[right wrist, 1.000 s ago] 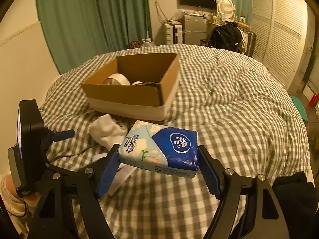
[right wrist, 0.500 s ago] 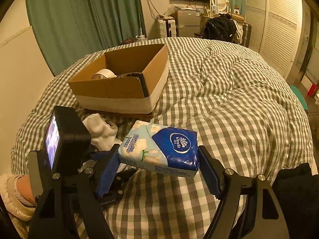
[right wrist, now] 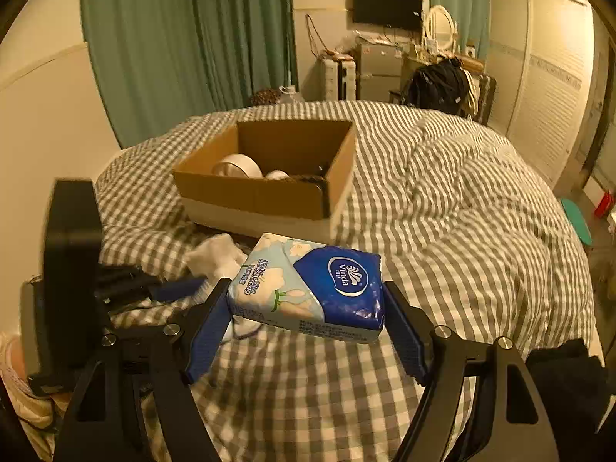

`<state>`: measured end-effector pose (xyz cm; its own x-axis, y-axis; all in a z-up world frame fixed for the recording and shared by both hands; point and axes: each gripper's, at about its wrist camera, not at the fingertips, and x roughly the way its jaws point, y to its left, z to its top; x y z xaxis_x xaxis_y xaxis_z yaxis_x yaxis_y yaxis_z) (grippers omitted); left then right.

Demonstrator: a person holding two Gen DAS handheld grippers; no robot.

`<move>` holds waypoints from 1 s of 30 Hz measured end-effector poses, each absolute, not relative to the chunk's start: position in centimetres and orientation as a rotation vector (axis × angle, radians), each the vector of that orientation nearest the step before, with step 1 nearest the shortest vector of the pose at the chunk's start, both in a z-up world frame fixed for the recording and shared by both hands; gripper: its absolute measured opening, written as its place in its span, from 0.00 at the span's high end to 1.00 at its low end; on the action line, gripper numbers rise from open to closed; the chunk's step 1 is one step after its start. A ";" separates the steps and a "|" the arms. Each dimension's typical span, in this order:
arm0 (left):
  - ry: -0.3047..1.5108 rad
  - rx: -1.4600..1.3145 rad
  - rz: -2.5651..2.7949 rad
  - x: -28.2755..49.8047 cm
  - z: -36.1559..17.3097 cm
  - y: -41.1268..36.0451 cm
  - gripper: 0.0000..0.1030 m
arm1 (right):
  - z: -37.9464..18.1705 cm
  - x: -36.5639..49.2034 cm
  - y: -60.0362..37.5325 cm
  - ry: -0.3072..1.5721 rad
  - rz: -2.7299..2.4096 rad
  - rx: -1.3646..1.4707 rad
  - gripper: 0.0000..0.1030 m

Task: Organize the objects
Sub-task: 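Lower the tissue pack and toothpaste into the box and open both tools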

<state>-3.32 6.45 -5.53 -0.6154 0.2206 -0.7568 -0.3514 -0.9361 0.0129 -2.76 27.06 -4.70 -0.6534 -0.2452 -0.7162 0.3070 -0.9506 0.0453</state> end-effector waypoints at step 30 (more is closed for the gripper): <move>0.171 -0.942 2.836 -20.6 2.3 0.1 0.77 | 1.6 -18.2 19.5 0.244 -2.625 0.887 0.27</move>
